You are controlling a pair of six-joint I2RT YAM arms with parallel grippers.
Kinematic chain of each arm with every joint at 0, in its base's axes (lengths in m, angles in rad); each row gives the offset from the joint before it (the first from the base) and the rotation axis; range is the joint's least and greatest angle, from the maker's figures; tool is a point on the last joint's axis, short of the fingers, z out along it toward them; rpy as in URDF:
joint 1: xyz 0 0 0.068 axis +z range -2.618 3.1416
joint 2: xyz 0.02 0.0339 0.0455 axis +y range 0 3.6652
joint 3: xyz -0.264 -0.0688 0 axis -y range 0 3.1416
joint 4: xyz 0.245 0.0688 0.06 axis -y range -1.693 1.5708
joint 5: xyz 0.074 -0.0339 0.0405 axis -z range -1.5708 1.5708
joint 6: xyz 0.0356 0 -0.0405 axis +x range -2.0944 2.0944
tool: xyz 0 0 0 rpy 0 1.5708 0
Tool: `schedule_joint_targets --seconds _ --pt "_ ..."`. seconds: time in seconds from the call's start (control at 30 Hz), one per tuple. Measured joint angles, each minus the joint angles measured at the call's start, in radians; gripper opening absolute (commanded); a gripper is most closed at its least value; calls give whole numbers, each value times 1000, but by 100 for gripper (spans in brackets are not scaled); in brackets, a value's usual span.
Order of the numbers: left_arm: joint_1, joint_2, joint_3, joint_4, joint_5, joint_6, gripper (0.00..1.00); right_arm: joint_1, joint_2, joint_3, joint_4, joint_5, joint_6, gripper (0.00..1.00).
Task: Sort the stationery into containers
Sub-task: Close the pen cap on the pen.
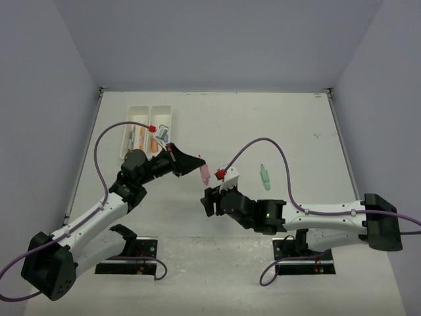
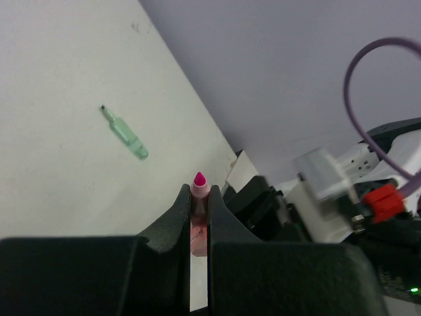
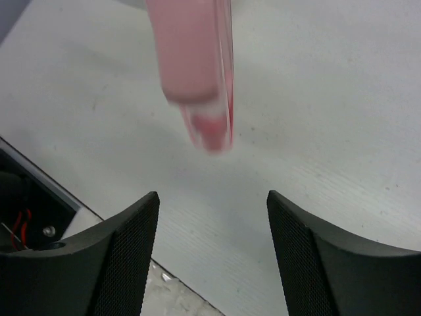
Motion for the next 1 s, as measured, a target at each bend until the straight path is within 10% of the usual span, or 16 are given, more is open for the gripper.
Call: schedule_joint_targets --seconds 0.47,1.0 --pt "5 55 -70 231 88 -30 0 -258 -375 -94 38 -490 151 50" --pt "-56 57 -89 363 100 -108 0 -401 -208 -92 117 -784 228 41"
